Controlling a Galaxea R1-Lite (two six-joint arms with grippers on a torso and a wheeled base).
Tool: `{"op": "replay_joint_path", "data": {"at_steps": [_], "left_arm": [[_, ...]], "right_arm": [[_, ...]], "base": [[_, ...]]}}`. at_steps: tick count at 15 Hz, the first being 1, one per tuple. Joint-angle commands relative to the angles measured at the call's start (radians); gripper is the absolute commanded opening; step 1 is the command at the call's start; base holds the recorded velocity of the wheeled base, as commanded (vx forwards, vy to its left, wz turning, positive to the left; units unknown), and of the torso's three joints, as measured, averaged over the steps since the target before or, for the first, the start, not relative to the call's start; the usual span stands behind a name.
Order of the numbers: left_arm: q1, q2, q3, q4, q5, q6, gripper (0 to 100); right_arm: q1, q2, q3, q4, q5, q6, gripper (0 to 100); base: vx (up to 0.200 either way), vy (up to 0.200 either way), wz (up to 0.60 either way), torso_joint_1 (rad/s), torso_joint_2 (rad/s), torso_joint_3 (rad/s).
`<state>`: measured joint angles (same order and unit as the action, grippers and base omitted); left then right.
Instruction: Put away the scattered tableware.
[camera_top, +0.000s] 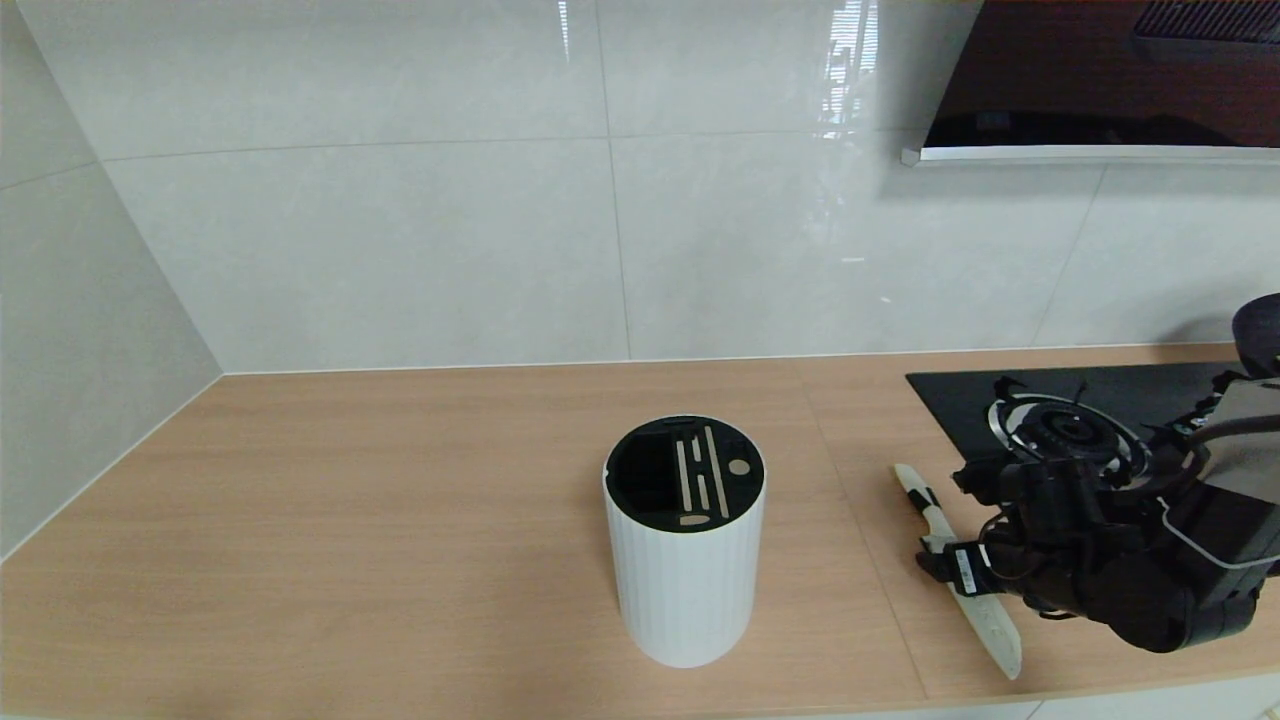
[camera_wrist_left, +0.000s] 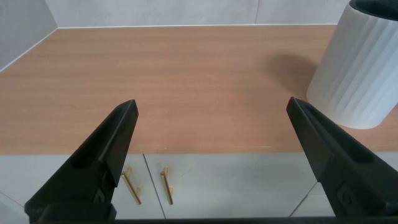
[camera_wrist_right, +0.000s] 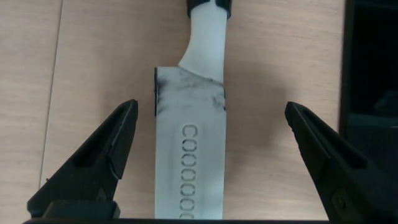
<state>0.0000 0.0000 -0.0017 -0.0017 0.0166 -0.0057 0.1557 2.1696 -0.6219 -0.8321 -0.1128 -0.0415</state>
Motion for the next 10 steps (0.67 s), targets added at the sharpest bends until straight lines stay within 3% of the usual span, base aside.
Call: {"op": "replay_joint_path", "data": {"at_steps": [1,10], "left_arm": [[0.0,0.002,0.0,0.0,0.0,0.0,100],[0.0,0.002,0.0,0.0,0.0,0.0,100]], "right_arm": [[0.007,0.004,-0.002,-0.007,-0.001,0.0,100],[0.011,0.015,-0.002,-0.024,0.062,0.035,100]], "base": [[0.0,0.0,0.0,0.0,0.0,0.0],[0.0,0.0,0.0,0.0,0.0,0.0]]}}
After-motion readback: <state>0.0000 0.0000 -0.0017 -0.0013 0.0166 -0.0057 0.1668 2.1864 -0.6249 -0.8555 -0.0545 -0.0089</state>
